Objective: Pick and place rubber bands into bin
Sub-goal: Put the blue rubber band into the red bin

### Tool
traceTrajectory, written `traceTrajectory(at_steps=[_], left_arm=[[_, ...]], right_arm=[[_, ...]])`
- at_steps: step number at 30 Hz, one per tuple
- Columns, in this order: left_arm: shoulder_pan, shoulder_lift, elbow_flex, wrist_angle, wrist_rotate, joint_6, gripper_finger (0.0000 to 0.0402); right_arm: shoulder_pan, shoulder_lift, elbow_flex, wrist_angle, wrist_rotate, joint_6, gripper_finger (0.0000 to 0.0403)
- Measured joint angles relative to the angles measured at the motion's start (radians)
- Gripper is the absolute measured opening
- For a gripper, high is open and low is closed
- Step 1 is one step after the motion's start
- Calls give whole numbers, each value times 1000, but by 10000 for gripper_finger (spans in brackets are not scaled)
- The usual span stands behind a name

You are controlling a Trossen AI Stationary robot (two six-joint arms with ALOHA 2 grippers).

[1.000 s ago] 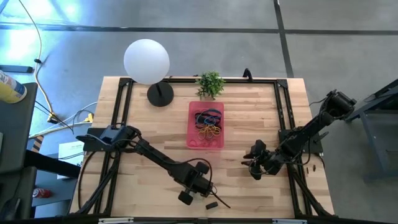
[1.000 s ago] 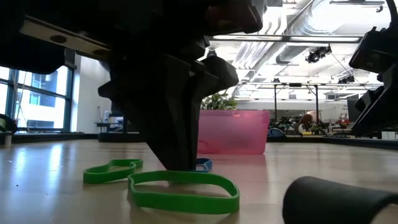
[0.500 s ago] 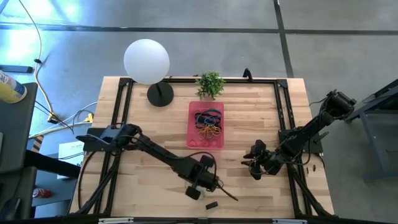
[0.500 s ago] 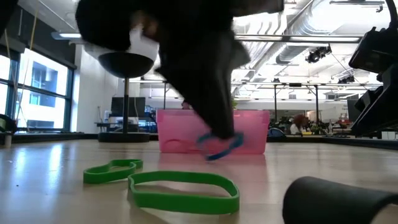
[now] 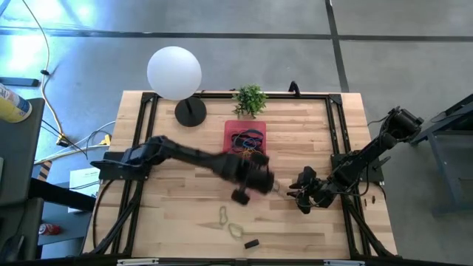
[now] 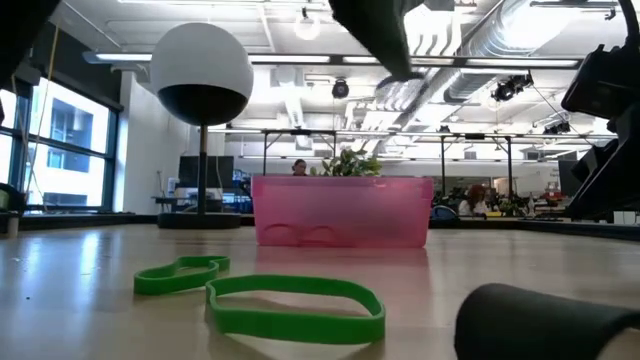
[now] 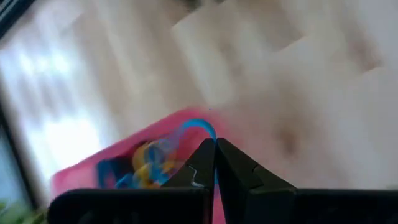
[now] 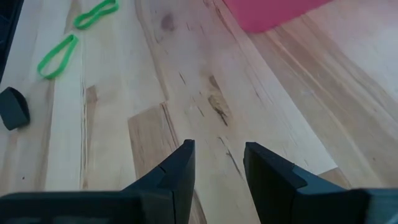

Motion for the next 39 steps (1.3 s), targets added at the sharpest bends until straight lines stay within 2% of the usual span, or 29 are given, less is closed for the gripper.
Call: traceTrajectory(at_steps=[6, 16, 21, 33, 39], left_arm=[[181, 1, 8, -72, 13, 86, 0], [412, 2, -20, -57, 172, 141, 0], [451, 9, -20, -30, 243, 175, 0], [456, 46, -20, -20, 347, 227, 0], [459, 58, -20, -9, 359, 226, 0]], right_arm=[[0, 0, 0, 0, -4, 60, 129], [0, 0, 0, 0, 15, 143, 129], [-11, 0, 0, 0, 68, 165, 129], [-143, 0, 0, 0, 65, 160, 129], [-191, 0, 0, 1, 40, 158, 129]])
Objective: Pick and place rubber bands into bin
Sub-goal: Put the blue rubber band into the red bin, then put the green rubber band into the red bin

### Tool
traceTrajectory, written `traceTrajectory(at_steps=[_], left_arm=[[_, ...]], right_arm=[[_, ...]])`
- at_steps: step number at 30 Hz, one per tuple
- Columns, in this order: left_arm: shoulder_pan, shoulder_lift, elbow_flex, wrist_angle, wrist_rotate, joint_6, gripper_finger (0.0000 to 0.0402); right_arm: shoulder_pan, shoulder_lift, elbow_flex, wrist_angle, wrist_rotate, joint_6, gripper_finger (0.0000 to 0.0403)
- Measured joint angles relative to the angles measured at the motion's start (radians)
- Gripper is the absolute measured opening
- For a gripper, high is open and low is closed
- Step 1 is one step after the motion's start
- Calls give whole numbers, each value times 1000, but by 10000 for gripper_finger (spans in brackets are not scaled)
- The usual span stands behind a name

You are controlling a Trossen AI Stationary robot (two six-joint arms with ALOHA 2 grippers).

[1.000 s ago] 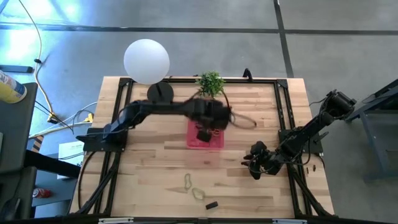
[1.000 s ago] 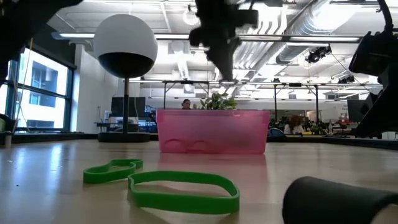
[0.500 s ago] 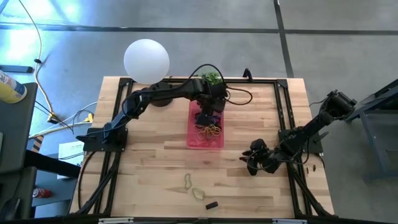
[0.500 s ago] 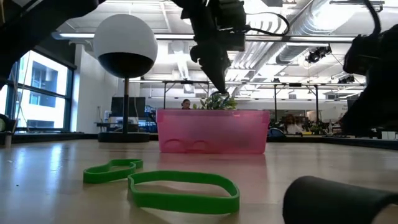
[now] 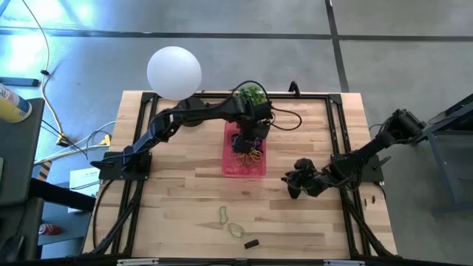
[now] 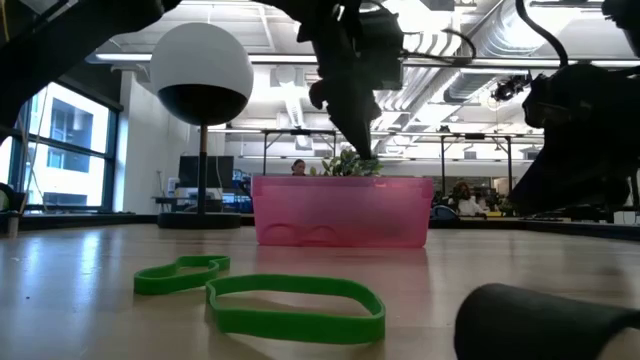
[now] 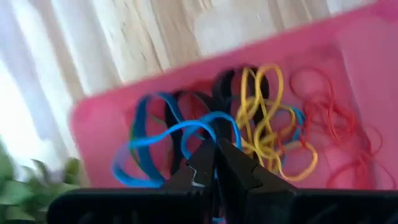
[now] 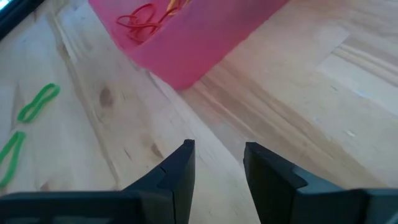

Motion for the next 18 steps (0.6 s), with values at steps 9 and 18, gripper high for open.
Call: traceTrajectory(at_steps=[9, 18], left_arm=[[-3, 15, -1, -32, 19, 11, 8], [-14, 21, -1, -33, 30, 3, 99]], right_arm=[[-6, 0, 0, 9, -2, 7, 129], [-6, 0, 0, 16, -7, 7, 129]])
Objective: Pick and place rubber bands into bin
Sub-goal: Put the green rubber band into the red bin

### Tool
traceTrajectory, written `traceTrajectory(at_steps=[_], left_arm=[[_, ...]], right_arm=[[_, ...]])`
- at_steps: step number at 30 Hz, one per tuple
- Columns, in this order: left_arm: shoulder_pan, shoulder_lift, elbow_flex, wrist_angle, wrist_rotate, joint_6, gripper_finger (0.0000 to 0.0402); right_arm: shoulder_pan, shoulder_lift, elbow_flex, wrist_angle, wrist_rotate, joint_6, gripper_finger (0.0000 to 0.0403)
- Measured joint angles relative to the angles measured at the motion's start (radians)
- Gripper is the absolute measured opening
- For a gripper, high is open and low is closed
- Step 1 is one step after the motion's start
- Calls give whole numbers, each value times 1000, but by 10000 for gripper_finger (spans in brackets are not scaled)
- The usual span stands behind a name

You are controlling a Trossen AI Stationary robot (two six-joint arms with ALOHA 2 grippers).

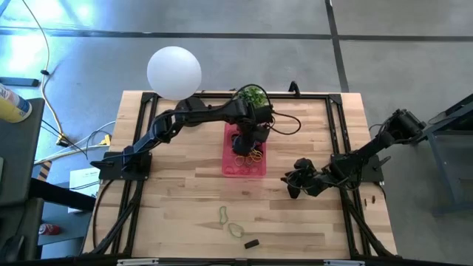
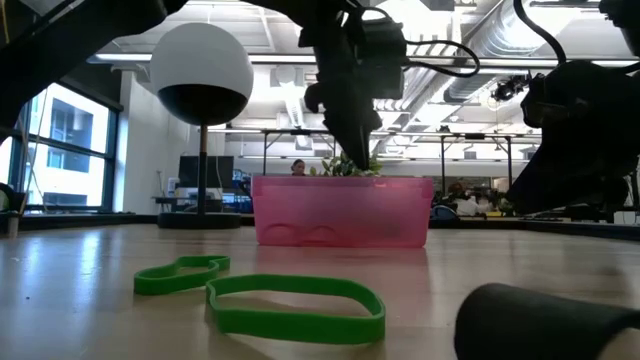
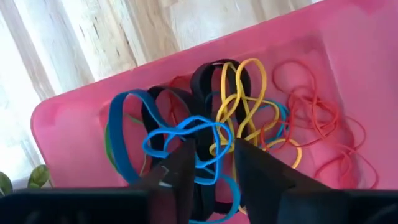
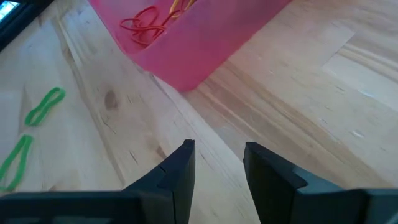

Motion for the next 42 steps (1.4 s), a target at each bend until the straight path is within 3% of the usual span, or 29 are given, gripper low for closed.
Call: traceTrajectory(at_steps=[9, 27, 42], left_arm=[[-18, -2, 0, -101, -11, -46, 150], [-326, -141, 0, -140, -150, -258, 117], [-590, -140, 0, -244, -272, -624, 116]], right_arm=[[1, 0, 0, -2, -6, -29, 129], [2, 0, 0, -32, -89, -140, 129], [1, 0, 0, -32, -80, -215, 129]])
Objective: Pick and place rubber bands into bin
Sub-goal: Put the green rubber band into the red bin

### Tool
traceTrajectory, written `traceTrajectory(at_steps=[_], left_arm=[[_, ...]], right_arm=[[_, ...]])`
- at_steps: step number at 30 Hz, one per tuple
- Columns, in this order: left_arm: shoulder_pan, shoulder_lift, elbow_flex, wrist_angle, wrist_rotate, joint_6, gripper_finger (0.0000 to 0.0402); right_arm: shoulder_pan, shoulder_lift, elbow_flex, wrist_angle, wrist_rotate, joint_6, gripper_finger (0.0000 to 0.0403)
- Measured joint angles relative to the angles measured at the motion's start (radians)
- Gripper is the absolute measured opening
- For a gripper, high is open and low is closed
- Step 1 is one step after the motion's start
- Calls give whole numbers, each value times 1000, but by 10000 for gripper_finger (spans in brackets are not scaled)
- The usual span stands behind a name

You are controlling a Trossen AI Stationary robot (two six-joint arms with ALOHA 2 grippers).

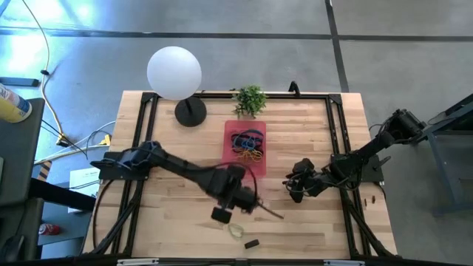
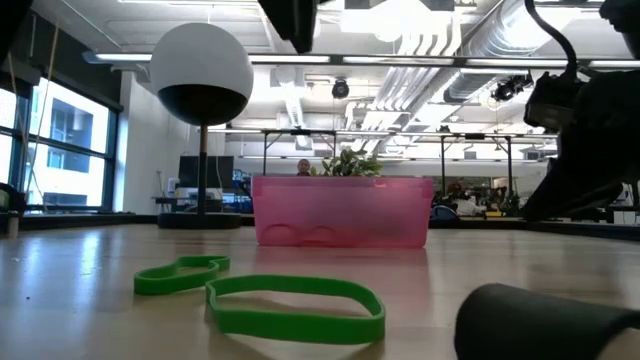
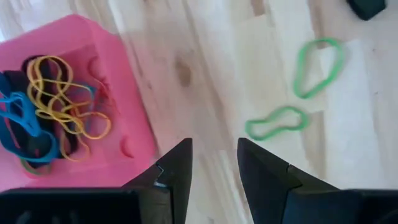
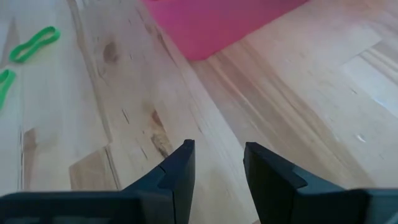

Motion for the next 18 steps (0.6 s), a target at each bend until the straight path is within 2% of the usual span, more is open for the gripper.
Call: traceTrajectory(at_steps=[6, 11, 14, 18], left_arm=[[-78, 19, 1, 11, -29, -100, 117], [-121, 49, 2, 3, -59, -118, 117], [-133, 87, 0, -9, -68, -107, 117], [-143, 139, 0, -22, -77, -16, 117]], right_arm=[[0, 0, 0, 2, 1, 81, 129], [3, 0, 0, 7, -8, 102, 129], [4, 0, 0, 7, -14, 101, 129], [22, 0, 0, 18, -11, 93, 129]])
